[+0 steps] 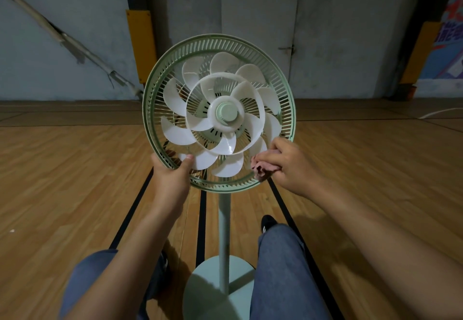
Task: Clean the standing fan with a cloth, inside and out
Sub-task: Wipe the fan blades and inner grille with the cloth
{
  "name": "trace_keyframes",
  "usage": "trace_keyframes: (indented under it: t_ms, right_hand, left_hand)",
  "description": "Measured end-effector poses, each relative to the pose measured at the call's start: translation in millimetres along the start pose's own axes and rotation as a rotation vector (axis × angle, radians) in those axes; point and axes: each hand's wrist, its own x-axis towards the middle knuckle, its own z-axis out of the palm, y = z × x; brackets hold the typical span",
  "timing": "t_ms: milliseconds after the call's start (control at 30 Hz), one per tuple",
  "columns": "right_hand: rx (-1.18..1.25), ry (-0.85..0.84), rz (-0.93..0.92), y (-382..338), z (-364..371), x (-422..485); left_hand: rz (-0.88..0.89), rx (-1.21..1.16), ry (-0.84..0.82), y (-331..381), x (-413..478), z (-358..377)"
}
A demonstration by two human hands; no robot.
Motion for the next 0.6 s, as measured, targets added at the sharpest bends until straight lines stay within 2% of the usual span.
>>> trace_keyframes:
  t_ms: [267, 600]
  right_hand:
    - [-0.01, 0.178, 0.008, 11, -12, 12]
    - [0.02, 0.081, -0.034, -2, 12, -13]
  left_hand:
    - [-0.026, 0.001, 0.005, 1, 0, 0]
    - [0.01, 0.018, 0.015, 2, -1, 1]
